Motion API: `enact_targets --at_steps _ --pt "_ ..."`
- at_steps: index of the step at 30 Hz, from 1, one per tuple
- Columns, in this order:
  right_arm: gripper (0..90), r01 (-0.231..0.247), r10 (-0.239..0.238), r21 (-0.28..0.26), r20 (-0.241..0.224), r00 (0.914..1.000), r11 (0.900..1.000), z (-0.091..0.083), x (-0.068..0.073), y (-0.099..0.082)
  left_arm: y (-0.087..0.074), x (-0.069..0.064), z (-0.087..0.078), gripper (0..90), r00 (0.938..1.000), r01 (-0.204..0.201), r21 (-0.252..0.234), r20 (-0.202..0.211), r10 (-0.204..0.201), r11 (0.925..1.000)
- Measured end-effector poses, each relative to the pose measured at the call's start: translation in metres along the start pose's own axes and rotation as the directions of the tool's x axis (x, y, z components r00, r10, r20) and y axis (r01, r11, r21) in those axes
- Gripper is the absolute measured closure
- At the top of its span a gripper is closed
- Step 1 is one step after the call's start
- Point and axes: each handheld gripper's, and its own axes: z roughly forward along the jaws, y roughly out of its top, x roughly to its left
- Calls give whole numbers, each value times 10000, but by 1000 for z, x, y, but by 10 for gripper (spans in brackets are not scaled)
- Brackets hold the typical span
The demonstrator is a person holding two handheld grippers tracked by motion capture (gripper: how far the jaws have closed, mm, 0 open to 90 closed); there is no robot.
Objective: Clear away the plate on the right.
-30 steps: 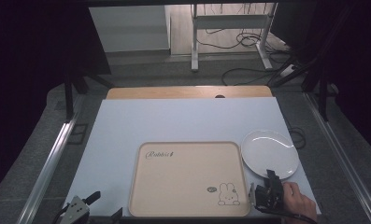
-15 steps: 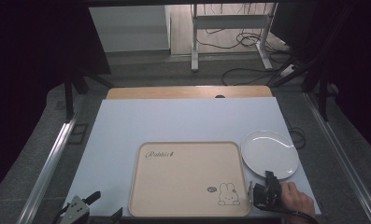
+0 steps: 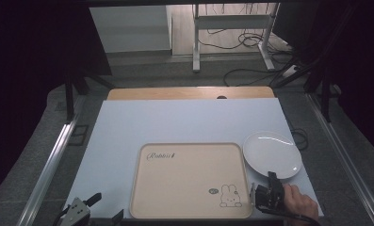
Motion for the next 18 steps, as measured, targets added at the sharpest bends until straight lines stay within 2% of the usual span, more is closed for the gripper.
enact_targets --at_steps 7,17,18 --pt "852 -89 91 -94 308 9995 9999 -6 -4 0 0 0 0 37 10000 11 -10 1 -11 10000" --pt "852 -148 188 -593 673 9976 9981 -15 -7 4 0 0 0 37 10000 14 -8 3 -14 10000" --pt "852 -169 206 -492 753 9969 9986 -17 -7 5 0 0 0 37 10000 16 -7 4 -16 10000"
